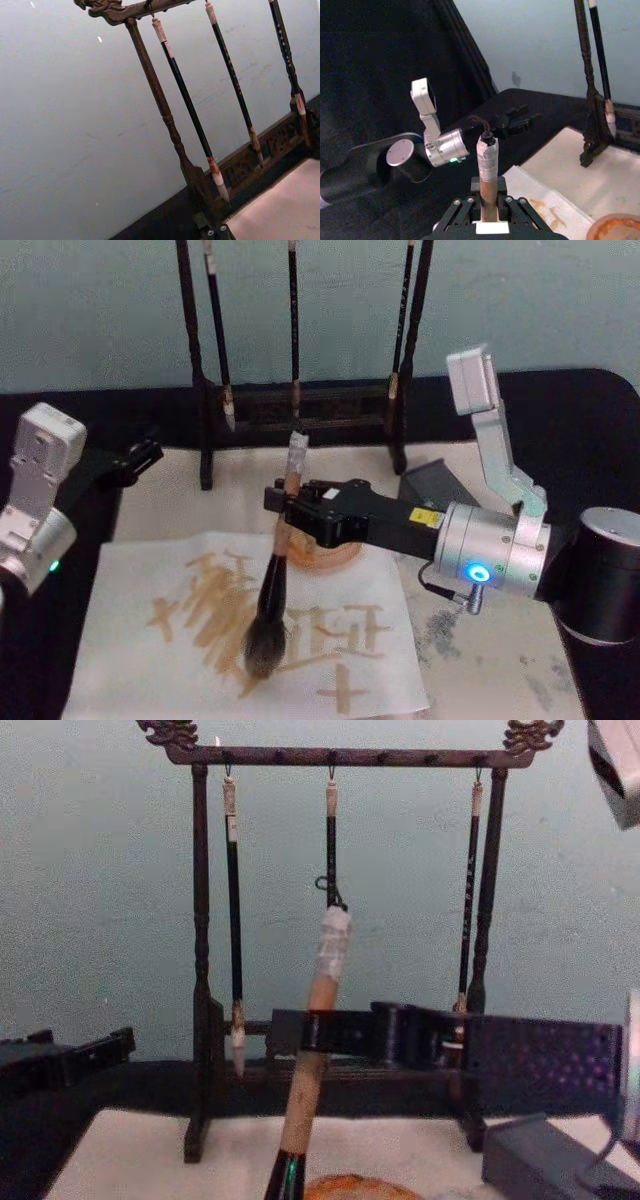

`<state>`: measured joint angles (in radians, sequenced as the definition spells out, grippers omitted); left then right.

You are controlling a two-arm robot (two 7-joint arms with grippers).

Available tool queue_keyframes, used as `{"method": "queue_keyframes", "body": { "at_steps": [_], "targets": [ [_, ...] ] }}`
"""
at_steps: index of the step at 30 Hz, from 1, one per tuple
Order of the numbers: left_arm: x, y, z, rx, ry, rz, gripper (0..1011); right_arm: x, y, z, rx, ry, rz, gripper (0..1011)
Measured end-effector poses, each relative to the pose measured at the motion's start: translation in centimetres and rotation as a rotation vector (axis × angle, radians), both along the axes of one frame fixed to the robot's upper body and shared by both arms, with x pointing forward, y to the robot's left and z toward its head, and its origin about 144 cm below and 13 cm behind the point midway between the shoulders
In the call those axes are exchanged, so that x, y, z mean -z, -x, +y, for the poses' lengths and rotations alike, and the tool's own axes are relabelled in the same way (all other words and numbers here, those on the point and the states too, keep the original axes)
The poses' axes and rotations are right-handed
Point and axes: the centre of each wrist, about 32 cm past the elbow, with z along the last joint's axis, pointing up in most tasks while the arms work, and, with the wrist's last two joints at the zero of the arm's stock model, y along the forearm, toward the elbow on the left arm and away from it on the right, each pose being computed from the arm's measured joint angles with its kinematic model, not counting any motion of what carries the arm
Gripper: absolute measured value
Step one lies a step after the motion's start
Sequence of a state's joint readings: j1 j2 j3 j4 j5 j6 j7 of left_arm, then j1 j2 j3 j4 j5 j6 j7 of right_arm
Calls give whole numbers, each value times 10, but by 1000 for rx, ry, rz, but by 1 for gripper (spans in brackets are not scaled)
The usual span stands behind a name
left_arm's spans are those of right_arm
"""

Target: Pick up the brush from the inkstone, write on the paper, then place the brush back to its original position.

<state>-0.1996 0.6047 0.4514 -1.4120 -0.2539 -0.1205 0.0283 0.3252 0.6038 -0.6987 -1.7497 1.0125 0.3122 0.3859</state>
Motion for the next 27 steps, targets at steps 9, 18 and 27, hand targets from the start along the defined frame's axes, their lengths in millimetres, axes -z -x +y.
{"method": "queue_keyframes", "body": {
  "at_steps": [9,18,27],
  "targets": [
    [0,0,0,0,0,0,1002,8,-3,-6,22,7,25,185],
    [0,0,0,0,0,0,1002,15,-3,-27,76,10,41,185],
    [0,0,0,0,0,0,1002,22,1,-51,132,11,56,185]
  ]
}}
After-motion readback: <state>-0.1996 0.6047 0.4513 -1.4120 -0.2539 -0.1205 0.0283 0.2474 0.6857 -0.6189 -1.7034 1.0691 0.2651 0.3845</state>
